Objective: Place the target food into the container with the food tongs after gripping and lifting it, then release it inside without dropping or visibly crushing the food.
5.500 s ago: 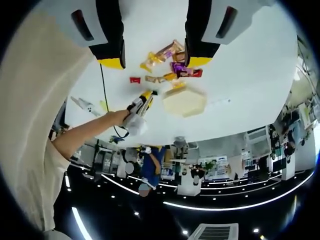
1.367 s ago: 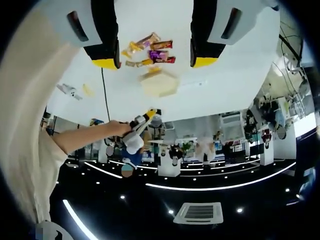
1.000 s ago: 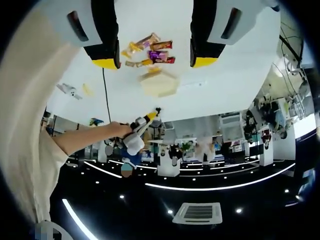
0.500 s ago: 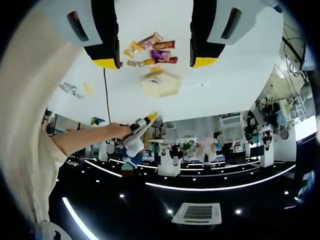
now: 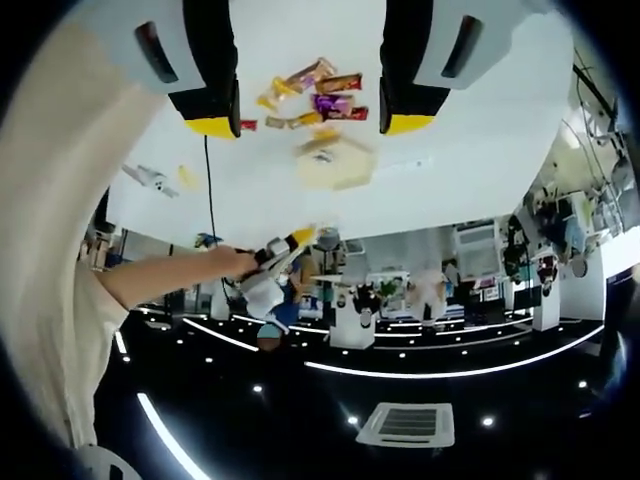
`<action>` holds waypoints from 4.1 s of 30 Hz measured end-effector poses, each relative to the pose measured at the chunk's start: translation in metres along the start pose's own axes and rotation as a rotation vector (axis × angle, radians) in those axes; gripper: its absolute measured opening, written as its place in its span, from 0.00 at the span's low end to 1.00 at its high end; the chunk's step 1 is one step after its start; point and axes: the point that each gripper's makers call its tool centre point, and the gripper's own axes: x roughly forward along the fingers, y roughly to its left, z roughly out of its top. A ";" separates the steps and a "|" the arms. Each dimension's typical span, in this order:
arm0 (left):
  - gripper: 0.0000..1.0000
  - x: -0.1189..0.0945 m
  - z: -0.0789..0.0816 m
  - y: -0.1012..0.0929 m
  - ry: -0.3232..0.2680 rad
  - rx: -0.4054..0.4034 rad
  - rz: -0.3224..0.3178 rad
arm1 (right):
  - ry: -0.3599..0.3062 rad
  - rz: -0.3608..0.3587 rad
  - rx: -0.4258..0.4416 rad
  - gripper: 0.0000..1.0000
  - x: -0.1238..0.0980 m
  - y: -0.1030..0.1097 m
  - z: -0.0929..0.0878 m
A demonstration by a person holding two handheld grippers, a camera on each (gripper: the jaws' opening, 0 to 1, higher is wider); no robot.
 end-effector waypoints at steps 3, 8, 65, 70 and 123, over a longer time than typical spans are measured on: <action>0.55 0.000 0.000 -0.001 -0.003 0.003 -0.010 | -0.009 0.000 0.015 0.25 -0.008 0.004 -0.004; 0.55 -0.001 0.002 -0.002 -0.007 0.008 -0.019 | -0.041 0.005 0.015 0.25 -0.025 0.016 -0.006; 0.56 -0.027 -0.029 -0.014 0.046 -0.003 -0.031 | 0.038 0.165 0.019 0.26 -0.028 0.127 -0.070; 0.56 -0.025 -0.026 -0.011 0.041 0.003 -0.029 | 0.029 0.158 0.028 0.26 -0.028 0.125 -0.068; 0.56 -0.030 -0.046 -0.011 0.058 -0.057 -0.004 | 0.257 0.422 -0.387 0.27 0.000 0.204 -0.126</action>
